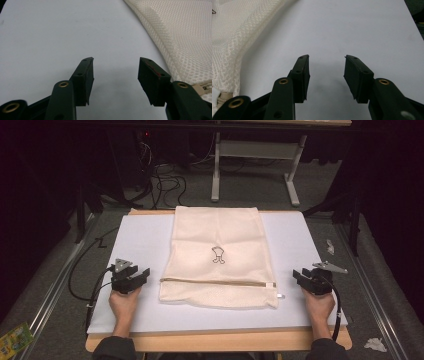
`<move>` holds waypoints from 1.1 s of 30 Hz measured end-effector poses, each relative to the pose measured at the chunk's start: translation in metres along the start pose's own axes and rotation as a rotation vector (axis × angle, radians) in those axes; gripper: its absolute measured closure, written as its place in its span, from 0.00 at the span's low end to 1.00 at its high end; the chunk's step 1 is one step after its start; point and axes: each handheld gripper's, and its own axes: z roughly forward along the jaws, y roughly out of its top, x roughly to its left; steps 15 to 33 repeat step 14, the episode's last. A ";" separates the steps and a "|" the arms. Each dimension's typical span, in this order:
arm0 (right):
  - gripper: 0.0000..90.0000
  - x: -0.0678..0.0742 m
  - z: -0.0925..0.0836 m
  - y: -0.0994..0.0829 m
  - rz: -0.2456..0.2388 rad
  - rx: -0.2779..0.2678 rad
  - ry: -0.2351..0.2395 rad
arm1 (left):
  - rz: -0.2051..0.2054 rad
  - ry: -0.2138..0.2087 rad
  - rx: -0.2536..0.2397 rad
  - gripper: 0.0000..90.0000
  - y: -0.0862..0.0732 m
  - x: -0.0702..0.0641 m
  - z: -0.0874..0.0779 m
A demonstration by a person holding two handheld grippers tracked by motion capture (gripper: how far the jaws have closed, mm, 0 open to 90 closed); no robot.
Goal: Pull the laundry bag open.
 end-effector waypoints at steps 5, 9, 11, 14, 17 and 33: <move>0.61 0.002 0.002 0.000 -0.016 0.016 -0.006 | 0.010 0.005 0.013 0.51 0.000 -0.001 0.001; 0.60 0.003 0.003 0.001 -0.025 0.027 -0.014 | 0.038 0.018 0.033 0.50 0.001 -0.003 0.003; 0.59 0.003 0.003 0.001 -0.027 0.032 -0.015 | 0.052 0.027 0.046 0.50 0.002 -0.004 0.005; 0.58 0.005 0.005 0.001 -0.042 0.047 -0.031 | 0.066 0.038 0.056 0.49 0.002 -0.007 0.006; 0.58 0.005 0.005 0.001 -0.042 0.047 -0.031 | 0.066 0.038 0.056 0.49 0.002 -0.007 0.006; 0.58 0.005 0.005 0.001 -0.042 0.047 -0.031 | 0.066 0.038 0.056 0.49 0.002 -0.007 0.006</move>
